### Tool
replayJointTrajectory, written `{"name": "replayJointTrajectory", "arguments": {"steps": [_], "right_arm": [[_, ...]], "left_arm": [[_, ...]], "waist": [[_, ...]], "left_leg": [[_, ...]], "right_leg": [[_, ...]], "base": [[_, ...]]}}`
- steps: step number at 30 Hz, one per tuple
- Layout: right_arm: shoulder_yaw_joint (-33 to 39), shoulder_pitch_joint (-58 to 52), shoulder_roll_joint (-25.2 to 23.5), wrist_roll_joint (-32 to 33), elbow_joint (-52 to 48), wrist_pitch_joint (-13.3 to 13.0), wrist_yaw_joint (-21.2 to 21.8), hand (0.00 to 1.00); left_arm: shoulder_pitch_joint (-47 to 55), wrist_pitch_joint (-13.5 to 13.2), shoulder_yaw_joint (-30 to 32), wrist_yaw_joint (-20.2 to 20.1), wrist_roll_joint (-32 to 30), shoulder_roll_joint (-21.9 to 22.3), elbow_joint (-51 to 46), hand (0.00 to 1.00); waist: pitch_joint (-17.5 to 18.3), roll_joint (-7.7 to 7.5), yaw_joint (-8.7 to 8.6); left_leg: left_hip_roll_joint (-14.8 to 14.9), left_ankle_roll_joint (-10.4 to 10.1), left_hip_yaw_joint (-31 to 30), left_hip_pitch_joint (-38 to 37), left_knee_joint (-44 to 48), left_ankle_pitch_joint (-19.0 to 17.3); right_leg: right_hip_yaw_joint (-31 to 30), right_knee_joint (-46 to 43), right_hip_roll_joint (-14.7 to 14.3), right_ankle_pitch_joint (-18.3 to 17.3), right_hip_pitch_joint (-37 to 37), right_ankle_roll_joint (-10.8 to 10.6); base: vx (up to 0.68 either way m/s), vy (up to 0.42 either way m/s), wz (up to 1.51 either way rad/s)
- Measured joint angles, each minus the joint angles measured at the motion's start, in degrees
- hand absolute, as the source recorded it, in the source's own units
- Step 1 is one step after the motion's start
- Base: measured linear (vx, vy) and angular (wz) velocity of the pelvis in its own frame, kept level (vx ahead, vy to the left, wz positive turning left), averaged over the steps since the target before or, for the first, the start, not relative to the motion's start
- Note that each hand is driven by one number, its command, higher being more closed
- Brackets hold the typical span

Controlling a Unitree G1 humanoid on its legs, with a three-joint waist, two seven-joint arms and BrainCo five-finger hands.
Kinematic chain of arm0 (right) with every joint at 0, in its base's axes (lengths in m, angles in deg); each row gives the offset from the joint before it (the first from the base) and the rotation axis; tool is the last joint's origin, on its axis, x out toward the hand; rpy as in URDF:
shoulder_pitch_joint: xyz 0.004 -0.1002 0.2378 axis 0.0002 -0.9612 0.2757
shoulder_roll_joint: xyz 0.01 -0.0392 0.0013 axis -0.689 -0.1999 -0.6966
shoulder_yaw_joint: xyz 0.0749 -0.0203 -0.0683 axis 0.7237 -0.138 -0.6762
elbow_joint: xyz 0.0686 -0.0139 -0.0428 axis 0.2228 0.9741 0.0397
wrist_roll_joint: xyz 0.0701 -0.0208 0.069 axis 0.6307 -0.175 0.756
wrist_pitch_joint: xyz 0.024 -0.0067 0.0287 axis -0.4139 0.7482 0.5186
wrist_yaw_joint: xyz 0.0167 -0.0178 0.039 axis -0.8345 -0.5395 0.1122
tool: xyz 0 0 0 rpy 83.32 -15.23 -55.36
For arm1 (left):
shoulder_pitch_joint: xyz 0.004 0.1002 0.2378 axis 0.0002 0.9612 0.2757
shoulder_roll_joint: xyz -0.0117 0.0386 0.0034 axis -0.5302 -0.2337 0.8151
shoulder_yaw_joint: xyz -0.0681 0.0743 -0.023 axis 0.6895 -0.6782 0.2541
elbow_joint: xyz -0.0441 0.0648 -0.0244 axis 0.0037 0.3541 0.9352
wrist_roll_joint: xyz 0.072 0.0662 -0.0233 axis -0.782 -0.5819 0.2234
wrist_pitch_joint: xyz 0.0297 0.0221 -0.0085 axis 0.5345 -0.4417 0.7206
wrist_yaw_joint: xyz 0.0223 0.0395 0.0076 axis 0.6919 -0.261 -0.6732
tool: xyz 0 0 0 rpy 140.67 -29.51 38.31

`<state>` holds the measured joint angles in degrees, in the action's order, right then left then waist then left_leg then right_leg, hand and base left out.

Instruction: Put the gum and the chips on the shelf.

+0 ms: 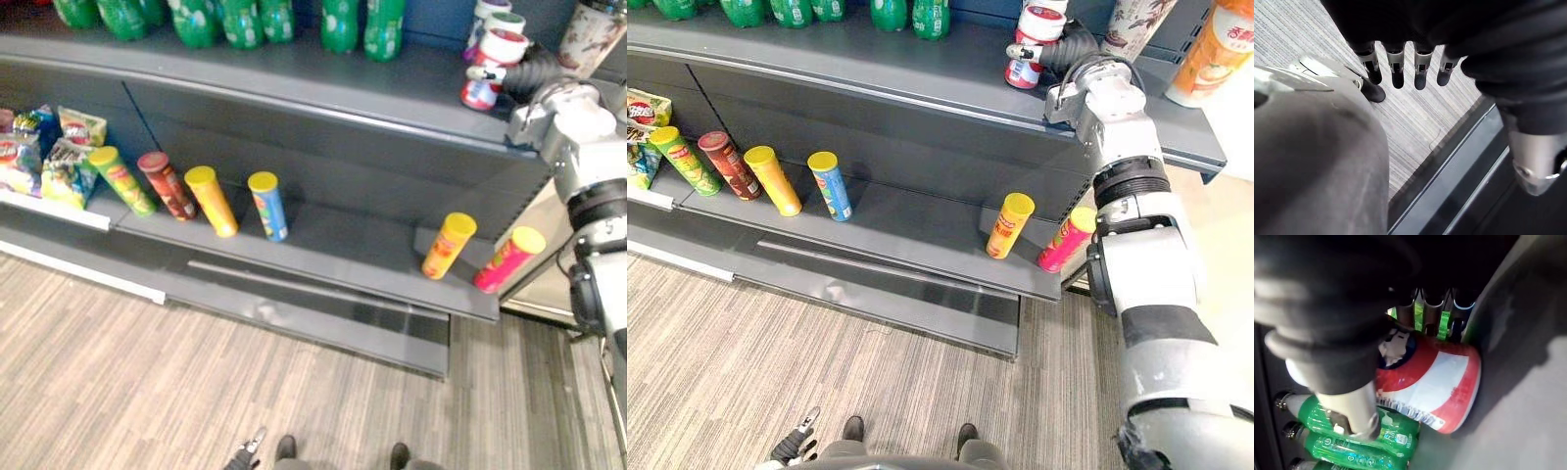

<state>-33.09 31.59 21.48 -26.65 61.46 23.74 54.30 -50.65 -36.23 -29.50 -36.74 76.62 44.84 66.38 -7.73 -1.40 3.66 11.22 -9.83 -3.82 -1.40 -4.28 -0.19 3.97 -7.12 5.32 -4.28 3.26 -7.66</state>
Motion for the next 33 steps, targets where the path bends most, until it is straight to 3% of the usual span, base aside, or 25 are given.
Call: {"name": "replayJointTrajectory", "arguments": {"steps": [2,3,7,20,33], "right_arm": [[1.2,0.0,-0.2,-1.1,0.4,0.0,0.0,1.0],[1.3,0.0,-0.4,-1.1,0.6,0.0,0.1,0.0],[1.3,0.0,-0.5,-2.2,1.9,0.2,2.4,0.0],[-8.5,1.3,3.9,-6.6,-0.7,1.3,10.8,0.0],[-9.8,-7.8,8.9,-5.7,-12.1,1.4,12.2,0.0]], "left_arm": [[-0.5,0.0,-0.5,0.0,0.0,0.0,0.0,0.0],[-0.5,0.0,-0.5,0.0,0.0,0.1,0.0,0.0],[-0.5,0.1,-0.5,-0.1,0.0,0.0,0.1,0.0],[-0.3,0.5,-0.5,-2.9,-0.8,-0.8,0.1,0.0],[-0.2,0.5,-2.3,-3.9,-1.3,-1.9,0.1,0.0]], "waist": [[-0.1,0.04,0.07],[-0.2,0.06,0.06],[-0.2,0.03,-0.02],[-0.2,-1.11,-0.49],[0.1,-1.75,-2.05]], "left_leg": [[0.1,-0.1,-0.3,0.3,0.5,0.0],[0.1,-0.1,-0.3,0.2,0.5,0.0],[0.1,-0.1,-0.4,0.1,0.6,0.0],[0.5,-0.3,1.6,-1.7,0.5,-0.2],[0.8,-0.6,3.9,-3.6,0.5,-0.4]], "right_leg": [[0.2,0.0,-0.1,0.0,-0.1,0.0],[0.2,0.0,-0.1,0.0,-0.1,0.0],[0.1,0.0,-0.2,0.0,-0.4,0.0],[-1.8,-0.2,-0.7,0.1,-0.7,0.2],[-4.2,-1.3,-1.3,0.1,-0.4,0.2]], "base": [[-0.03,-0.011,0.07],[0.0,0.0,0.0],[0.0,0.0,0.0],[0.0,-0.001,-0.07],[-0.01,-0.001,-0.09]]}}
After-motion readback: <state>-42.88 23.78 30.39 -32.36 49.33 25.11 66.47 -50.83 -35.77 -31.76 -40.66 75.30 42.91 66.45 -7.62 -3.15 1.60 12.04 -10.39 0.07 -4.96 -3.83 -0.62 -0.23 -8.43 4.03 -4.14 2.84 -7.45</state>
